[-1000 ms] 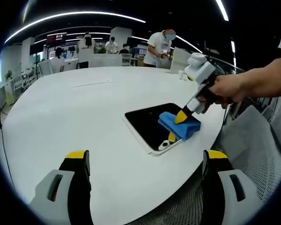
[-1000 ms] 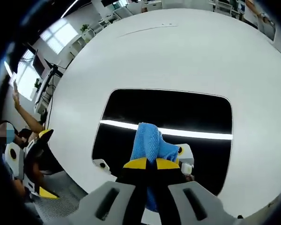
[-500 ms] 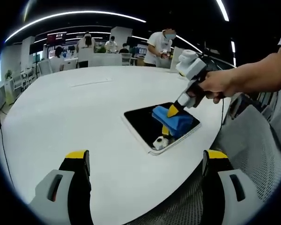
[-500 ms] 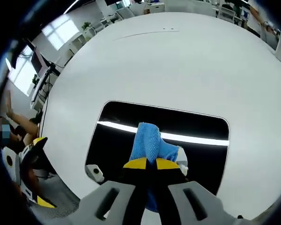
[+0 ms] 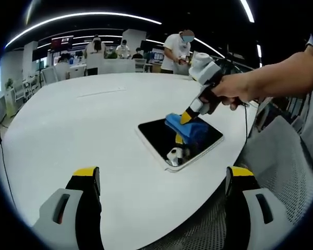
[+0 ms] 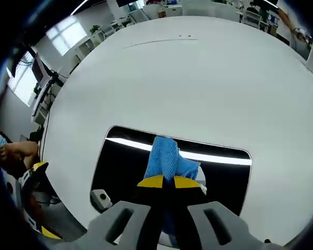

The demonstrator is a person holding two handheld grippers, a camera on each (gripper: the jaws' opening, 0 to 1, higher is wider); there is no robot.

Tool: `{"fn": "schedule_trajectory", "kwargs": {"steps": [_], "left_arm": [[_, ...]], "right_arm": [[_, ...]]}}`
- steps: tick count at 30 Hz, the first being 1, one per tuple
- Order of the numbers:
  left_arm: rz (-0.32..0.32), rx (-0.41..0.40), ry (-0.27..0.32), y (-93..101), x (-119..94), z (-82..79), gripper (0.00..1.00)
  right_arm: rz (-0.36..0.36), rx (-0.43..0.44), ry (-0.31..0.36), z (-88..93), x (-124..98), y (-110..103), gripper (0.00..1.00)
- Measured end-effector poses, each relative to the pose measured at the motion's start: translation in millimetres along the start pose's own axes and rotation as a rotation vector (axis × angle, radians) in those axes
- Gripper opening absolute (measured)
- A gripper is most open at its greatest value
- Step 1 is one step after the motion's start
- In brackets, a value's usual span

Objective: Wipe the mirror surface with the cleaning cloth until all visible marks leave the cleaned area.

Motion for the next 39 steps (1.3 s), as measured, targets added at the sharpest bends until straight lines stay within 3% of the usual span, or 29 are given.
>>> {"fn": "schedule_trajectory", "kwargs": {"steps": [14, 39], "left_arm": [[-0.012, -0.009, 0.011, -1.3, -0.5, 0.0, 0.99], [-0.011, -0.012, 0.012, -0.8, 0.1, 0.6, 0.99]], "right_arm": [[0.019, -0.022, -0.002, -24.1, 10.6, 5.5, 0.0], [-0.018, 0.0, -0.015, -23.4, 7.7, 9.8, 0.0]]}}
Point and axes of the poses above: the point that each gripper's makers call its tool centre point, and the gripper's own axes: x roughly forward along the fingers, y roughly to its right, z roughly out of its underside, the point moved 9 cm from there along -x, roughly backward along the fingers, and after that the axes turned 7 degrees about -z, right-handed, at the moved point
